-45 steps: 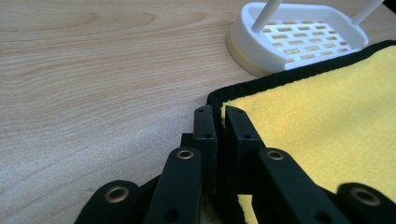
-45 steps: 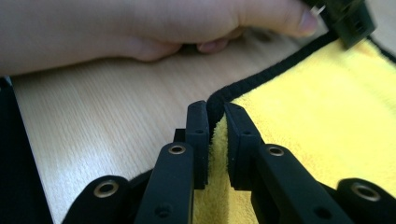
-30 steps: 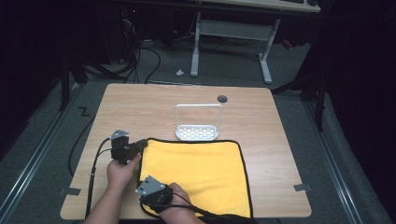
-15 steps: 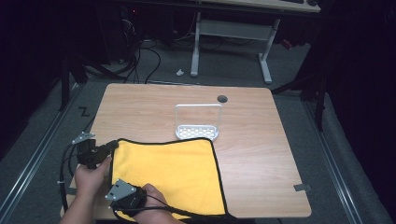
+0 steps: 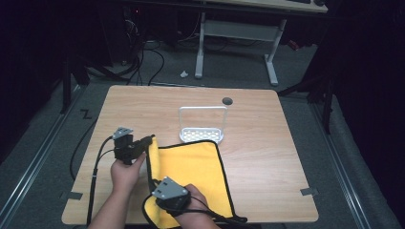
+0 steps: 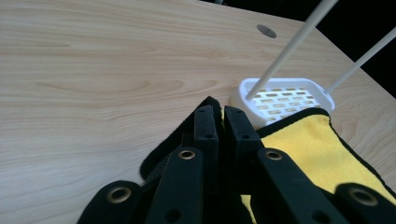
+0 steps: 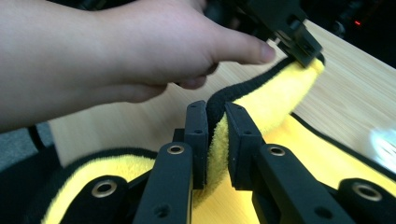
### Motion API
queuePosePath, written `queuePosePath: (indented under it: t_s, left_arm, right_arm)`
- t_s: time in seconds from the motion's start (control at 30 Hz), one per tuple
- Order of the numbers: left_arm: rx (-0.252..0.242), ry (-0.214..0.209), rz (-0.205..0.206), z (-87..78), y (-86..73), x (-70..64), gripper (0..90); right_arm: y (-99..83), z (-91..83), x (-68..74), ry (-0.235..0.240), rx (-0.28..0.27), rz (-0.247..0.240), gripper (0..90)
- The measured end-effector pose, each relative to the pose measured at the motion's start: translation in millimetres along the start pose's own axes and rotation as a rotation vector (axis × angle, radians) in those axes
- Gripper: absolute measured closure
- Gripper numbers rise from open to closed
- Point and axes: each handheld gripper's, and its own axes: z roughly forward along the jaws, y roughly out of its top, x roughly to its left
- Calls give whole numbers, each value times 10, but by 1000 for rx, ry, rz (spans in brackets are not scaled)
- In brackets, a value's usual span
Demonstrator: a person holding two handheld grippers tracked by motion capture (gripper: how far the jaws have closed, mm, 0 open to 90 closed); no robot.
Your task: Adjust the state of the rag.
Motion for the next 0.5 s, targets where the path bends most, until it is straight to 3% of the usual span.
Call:
queuePosePath:
  t_s: [0.1,0.5]
  left_arm:
    - [-7,-19,-15,116,-8,-138,844]
    - [26,-59,35,474,7,-645,841]
  right_arm:
    - [-154,-135,-142,-29,10,32,812]
    - [-688,-551,-532,-115,54,103,810]
